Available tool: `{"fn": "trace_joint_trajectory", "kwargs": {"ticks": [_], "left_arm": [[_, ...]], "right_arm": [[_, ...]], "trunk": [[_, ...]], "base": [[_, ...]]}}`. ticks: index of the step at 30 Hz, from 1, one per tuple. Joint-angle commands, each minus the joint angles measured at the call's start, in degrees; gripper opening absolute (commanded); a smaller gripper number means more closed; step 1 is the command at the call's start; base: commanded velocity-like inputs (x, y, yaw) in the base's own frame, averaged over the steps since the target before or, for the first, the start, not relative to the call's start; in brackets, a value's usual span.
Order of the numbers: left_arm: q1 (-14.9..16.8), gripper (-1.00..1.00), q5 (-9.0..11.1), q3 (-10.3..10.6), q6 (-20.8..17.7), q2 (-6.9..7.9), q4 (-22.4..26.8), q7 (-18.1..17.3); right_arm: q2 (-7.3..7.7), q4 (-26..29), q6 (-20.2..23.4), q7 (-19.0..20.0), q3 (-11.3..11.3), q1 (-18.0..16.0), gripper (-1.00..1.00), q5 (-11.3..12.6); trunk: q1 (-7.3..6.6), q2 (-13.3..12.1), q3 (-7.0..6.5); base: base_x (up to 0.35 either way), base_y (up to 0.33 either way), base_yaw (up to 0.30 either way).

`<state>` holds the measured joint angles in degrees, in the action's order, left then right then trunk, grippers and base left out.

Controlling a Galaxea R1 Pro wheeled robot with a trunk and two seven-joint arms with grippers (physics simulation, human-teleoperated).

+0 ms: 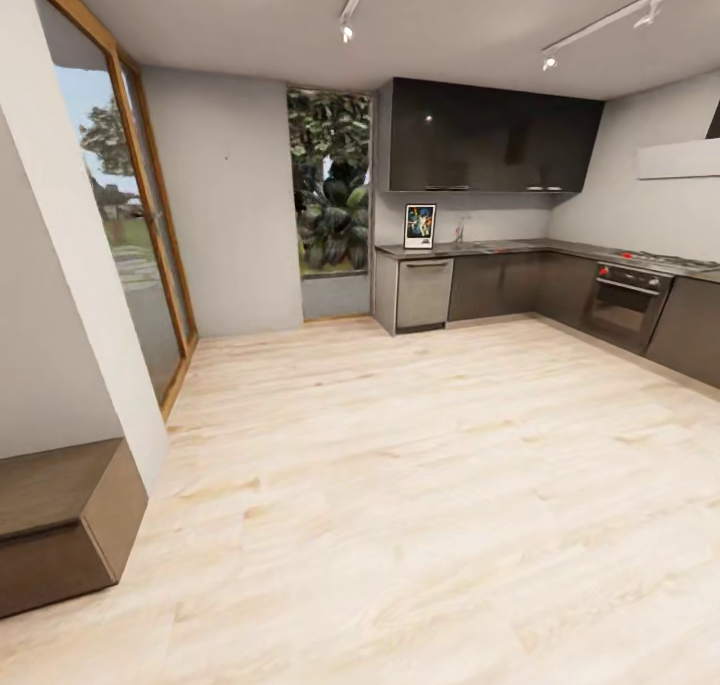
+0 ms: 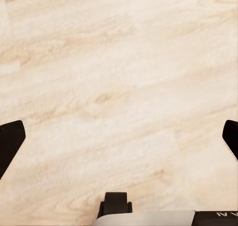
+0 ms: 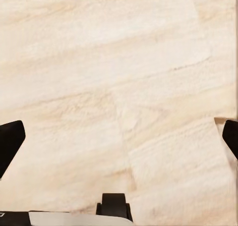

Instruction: Pick up the poster from the kitchen countertop and hang it on one of the wall nails in the kitchen.

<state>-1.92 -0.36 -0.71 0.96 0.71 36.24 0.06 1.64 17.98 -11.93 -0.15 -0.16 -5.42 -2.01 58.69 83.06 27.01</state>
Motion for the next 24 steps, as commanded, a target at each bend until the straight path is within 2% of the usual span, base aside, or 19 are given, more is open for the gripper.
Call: {"fn": "trace_joint_trajectory", "kwargs": {"ticks": [1,15,24], "left_arm": [[-0.02,1.0,-0.05,-0.06,0.1,-0.01,0.06,0.01],[-0.02,1.0,-0.06,-0.08,0.1,-0.01,0.06,0.02],[-0.02,1.0,-0.05,-0.08,0.1,-0.01,0.06,0.03]], "right_arm": [[0.1,-0.05,-0.18,-0.02,-0.04,-0.03,1.0,-0.19],[0.79,0.04,-0.37,-0.11,-0.26,-0.03,1.0,-0.01],[0.82,0.04,-0.37,-0.12,-0.19,-0.03,1.0,-0.01]], "trunk": [[0.04,0.02,0.05],[0.04,0.02,0.05],[0.04,0.02,-0.14]], "base": [[0.336,0.0,0.0],[0.336,0.0,-0.008],[0.336,-0.039,-0.205]]}}
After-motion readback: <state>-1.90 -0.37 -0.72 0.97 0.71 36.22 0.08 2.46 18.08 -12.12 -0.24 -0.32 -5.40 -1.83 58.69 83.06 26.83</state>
